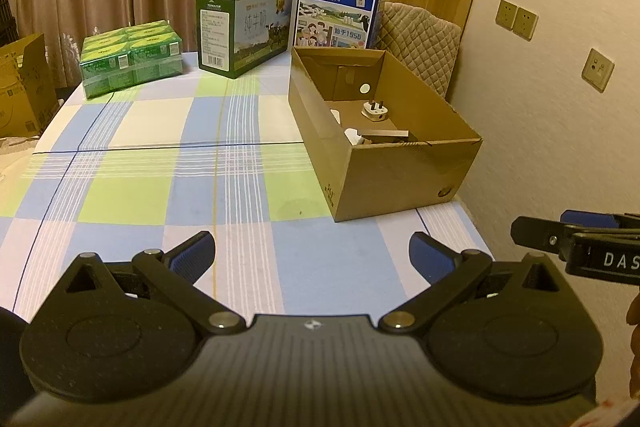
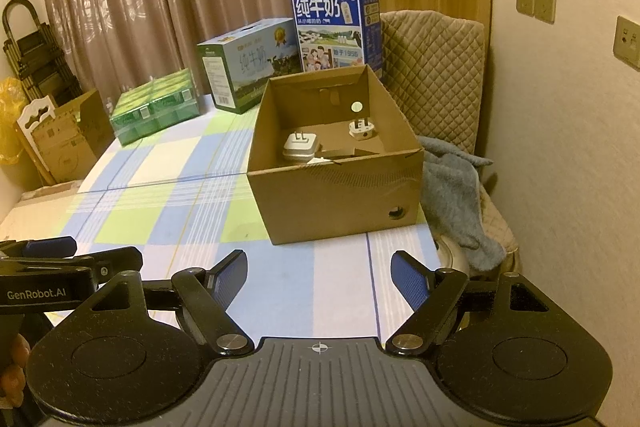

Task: Organize rigid objects

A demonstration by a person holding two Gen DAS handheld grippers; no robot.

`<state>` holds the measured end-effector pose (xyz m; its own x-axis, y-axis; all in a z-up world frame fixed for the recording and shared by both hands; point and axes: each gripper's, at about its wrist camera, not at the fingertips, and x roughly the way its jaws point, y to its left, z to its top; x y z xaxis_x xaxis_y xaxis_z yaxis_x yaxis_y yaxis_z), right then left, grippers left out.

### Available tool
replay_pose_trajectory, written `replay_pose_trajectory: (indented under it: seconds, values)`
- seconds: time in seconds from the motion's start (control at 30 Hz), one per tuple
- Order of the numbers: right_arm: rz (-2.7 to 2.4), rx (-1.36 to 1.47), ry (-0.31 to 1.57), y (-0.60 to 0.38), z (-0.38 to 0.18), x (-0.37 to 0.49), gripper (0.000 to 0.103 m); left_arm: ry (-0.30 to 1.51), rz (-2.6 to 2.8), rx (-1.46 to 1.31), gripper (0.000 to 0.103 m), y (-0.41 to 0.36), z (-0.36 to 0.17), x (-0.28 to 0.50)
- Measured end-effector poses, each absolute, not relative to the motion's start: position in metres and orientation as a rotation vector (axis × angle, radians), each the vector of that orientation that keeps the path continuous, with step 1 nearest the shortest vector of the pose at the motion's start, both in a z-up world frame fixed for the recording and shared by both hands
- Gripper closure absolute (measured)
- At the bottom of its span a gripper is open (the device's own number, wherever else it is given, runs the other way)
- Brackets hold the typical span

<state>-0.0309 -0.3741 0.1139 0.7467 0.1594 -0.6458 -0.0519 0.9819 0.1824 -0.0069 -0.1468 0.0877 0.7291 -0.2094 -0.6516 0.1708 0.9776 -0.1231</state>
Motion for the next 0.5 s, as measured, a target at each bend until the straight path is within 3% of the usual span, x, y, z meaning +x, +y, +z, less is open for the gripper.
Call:
replay_pose_trajectory:
  seconds: [0.5]
  values:
    - [0.118, 0.157, 0.717, -0.3722, 0.1137, -0.0308, 0.027, 0.724, -0.209, -0.062, 0.001, -0.1456, 0.0876, -0.0063]
